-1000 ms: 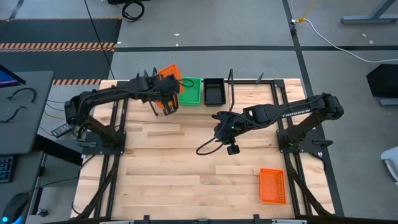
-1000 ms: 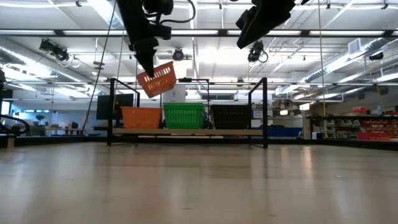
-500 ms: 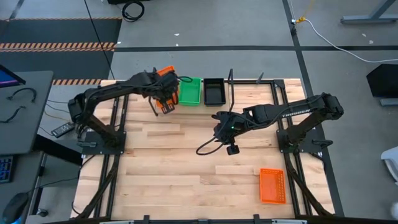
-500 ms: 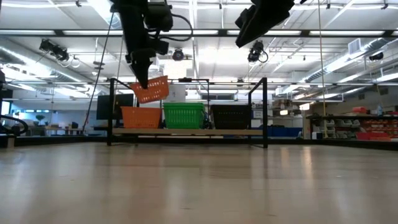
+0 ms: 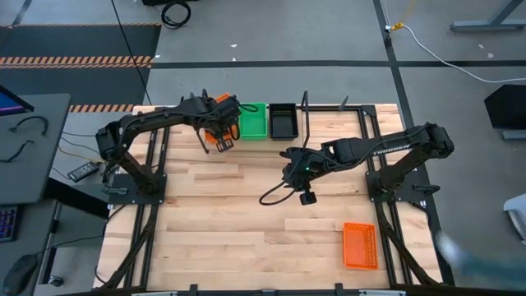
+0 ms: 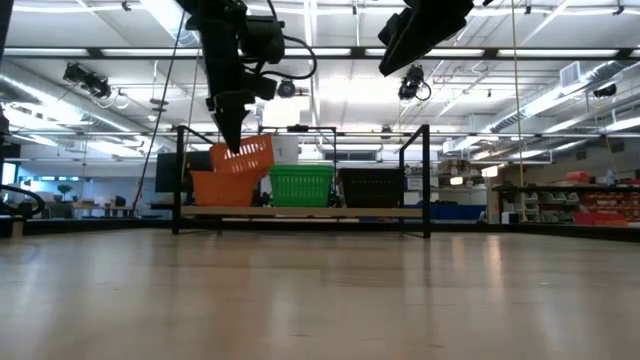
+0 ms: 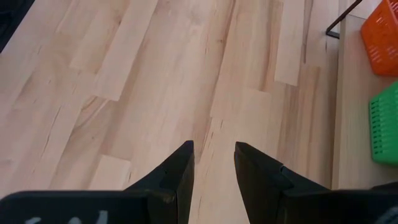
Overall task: Stack baskets on shelf by color
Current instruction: Stack the top orange bin on top of the stacked orange bin on the shelf
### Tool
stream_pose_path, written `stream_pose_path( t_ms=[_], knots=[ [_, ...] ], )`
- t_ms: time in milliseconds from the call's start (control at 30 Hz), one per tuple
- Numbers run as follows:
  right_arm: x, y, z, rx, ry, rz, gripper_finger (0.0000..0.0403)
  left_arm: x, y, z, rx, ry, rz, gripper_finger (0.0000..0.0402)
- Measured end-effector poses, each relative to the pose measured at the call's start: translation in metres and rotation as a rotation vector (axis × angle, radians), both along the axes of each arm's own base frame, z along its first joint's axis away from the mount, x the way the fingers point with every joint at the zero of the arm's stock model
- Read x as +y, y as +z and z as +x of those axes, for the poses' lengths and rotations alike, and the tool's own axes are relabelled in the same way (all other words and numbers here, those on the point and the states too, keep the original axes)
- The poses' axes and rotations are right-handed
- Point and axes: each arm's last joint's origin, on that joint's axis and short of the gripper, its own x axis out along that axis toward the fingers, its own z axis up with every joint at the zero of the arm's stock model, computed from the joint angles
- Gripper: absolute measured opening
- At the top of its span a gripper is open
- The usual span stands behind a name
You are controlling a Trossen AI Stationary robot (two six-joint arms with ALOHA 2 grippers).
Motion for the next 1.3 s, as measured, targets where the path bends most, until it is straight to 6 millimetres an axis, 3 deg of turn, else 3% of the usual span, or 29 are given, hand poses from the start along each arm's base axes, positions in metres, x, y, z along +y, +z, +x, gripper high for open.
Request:
stream_pose_path(
  t_ms=[933,1300],
  knots=[
    [0.000,0.000,0.000,0.000,0.001,0.000,0.0121,-0.003,0.001,-0.006,0.057,0.093,0.042,0.0012],
    [0.000,0.000,0.000,0.000,0.001,0.000,0.0121,-0.008,-0.001,-0.015,0.156,0.091,0.000,0.0012]
  ],
)
